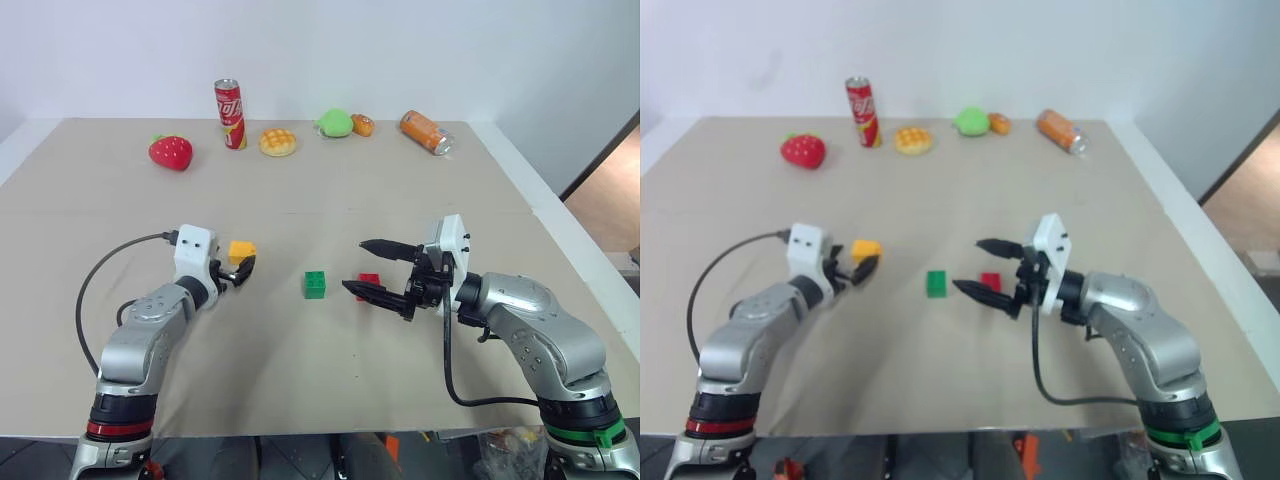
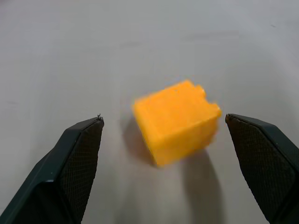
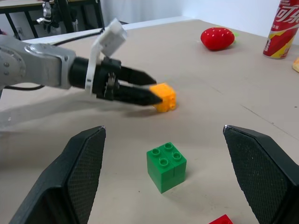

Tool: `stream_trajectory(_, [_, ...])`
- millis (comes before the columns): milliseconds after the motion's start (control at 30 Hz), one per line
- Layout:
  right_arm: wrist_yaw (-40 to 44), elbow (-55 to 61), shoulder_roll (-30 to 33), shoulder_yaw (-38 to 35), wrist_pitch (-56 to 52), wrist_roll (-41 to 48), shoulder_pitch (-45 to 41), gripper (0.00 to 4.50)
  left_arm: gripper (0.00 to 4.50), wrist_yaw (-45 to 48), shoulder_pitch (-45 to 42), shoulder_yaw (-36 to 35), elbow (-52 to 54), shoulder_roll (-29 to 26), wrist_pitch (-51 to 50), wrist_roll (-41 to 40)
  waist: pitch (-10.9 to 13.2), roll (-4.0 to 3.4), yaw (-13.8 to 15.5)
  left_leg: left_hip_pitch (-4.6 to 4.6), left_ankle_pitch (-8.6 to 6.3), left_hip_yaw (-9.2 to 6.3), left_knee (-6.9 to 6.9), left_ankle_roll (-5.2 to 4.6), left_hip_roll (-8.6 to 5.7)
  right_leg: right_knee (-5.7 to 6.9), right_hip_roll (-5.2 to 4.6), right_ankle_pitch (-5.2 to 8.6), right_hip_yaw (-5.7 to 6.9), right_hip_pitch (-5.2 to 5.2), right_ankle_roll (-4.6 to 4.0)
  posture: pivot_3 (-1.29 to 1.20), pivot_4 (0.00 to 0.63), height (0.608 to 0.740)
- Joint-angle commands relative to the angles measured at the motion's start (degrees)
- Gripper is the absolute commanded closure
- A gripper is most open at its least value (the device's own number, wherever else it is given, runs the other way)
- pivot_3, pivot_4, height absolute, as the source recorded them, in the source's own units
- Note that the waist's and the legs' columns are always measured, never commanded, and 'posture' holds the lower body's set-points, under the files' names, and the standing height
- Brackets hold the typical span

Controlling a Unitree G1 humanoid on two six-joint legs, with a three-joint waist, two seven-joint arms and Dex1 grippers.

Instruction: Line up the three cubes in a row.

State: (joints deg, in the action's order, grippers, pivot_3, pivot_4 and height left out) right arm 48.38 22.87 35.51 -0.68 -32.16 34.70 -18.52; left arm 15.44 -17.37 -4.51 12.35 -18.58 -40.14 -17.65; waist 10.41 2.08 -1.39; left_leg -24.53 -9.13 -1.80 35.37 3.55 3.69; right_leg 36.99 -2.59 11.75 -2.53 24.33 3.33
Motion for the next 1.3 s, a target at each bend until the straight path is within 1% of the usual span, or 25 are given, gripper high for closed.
stream_trajectory(33, [-0.33,2.28,0.38,-2.07,0.41,1.05,-0.07,0.32,0.18,-3.24,-1.64,-1.15,0.44,0.05,-1.59,1.79,0.0,0.0,0.01,0.0,0.0,0.0,0.0,0.0,0.0,0.0,0.0,0.0,0.0,0.0,0.0,0.0,0.15,0.74])
stream_trajectory(233, [-0.3,2.11,0.42,-2.03,0.61,0.87,0.56,0.32,0.18,-6.1,-1.8,-1.36,-0.67,0.65,-2.98,3.3,0.0,0.0,0.03,-0.02,0.0,0.0,0.01,0.01,-0.01,-0.01,-0.01,0.0,0.0,-0.01,0.0,0.0,0.15,0.74])
stream_trajectory(433, [-0.14,2.14,0.44,-2.07,0.21,1.38,0.53,0.32,0.18,-5.09,-2.39,-0.89,-0.69,0.35,-2.17,3.73,0.0,0.0,0.03,-0.02,-0.01,0.0,0.0,0.01,-0.01,-0.01,-0.01,0.0,0.0,0.0,0.0,0.0,0.15,0.74])
stream_trajectory(667, [-0.3,2.12,0.64,-1.93,0.34,1.46,0.5,0.32,0.18,-1.95,-1.88,1.56,0.76,-0.56,-0.02,4.57,0.0,0.0,0.04,-0.03,-0.01,0.0,0.0,0.02,-0.01,-0.02,-0.02,0.0,0.0,0.0,0.0,0.0,0.15,0.74])
stream_trajectory(933, [-0.15,2.08,0.66,-1.75,0.36,1.59,0.56,0.32,0.18,-1.82,-2.48,1.9,-0.65,-0.92,1.84,6.43,0.0,0.0,0.03,-0.03,-0.01,0.0,0.0,0.02,-0.01,-0.03,-0.02,0.0,0.0,0.02,0.0,0.0,0.15,0.74])
stream_trajectory(1067, [0.17,1.61,0.93,-1.64,0.46,1.3,0.4,0.32,0.18,-1.36,-4.04,2.77,-1.02,-1.49,4.83,8.37,0.0,0.0,0.04,-0.05,-0.01,0.0,0.0,0.02,-0.01,-0.03,-0.02,0.0,0.0,0.03,0.0,0.0,0.15,0.74])
stream_trajectory(1300, [0.42,1.66,1.14,-1.56,0.3,1.51,0.25,0.32,0.18,4.52,-3.63,6.75,-1.01,-4.95,14.57,11.71,0.0,0.0,0.05,-0.09,-0.03,0.0,-0.02,0.04,-0.01,-0.05,-0.02,0.01,0.0,0.06,0.01,0.0,0.15,0.74])
